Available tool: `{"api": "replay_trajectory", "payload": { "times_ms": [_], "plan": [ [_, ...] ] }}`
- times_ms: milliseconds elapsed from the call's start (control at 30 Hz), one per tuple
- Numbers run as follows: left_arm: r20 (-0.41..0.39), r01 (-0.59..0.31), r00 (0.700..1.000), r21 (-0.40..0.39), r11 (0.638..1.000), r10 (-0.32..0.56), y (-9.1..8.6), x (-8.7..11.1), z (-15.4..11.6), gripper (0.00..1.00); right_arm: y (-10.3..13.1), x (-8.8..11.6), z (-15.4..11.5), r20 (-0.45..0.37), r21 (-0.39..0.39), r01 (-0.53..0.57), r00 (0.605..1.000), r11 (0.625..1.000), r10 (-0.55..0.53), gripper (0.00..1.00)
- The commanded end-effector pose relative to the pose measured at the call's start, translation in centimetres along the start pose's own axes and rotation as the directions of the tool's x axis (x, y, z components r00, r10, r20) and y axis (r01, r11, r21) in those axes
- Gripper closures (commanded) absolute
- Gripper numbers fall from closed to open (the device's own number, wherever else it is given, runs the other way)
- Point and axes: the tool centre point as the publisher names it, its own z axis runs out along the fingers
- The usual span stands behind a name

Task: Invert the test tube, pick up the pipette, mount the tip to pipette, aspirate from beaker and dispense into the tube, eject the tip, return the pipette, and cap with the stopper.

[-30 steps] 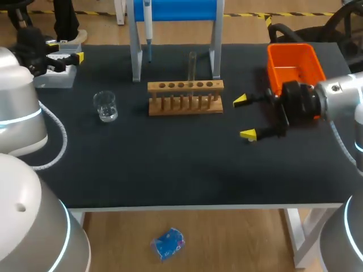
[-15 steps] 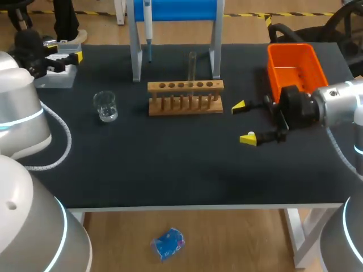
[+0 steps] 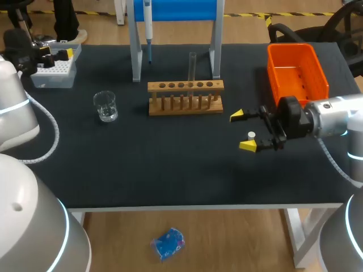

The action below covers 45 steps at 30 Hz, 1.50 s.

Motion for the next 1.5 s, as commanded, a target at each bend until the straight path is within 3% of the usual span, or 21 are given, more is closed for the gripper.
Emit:
{"api": "replay_trajectory", "payload": {
  "times_ms": [33,367,533,967,1500],
  "plan": [
    [0.001,0.012,1.0,-0.024,1.0,-0.012,-0.2,-0.9,0.5,0.0,0.1,0.0,0.2,-0.004,0.026,0.021,1.0,0.999,-0.021,0.0],
    [0.108,0.151,0.983,-0.035,0.988,-0.147,1.3,-3.6,1.7,0.0,0.1,0.0,0.2,-0.004,0.026,0.021,1.0,0.999,-0.021,0.0],
    [0.152,0.049,0.987,-0.031,0.998,-0.043,2.0,-5.3,2.7,0.0,0.1,0.0,0.2,-0.004,0.026,0.021,1.0,0.999,-0.021,0.0],
    [0.149,-0.044,0.987,-0.099,0.994,0.059,3.1,-10.8,3.4,0.0,0.1,0.0,0.2,-0.004,0.026,0.021,1.0,0.999,-0.021,0.0],
    [0.149,-0.044,0.987,-0.099,0.994,0.059,3.1,-10.8,3.4,0.0,0.1,0.0,0.2,-0.004,0.026,0.021,1.0,0.999,-0.021,0.0]
  ]
}}
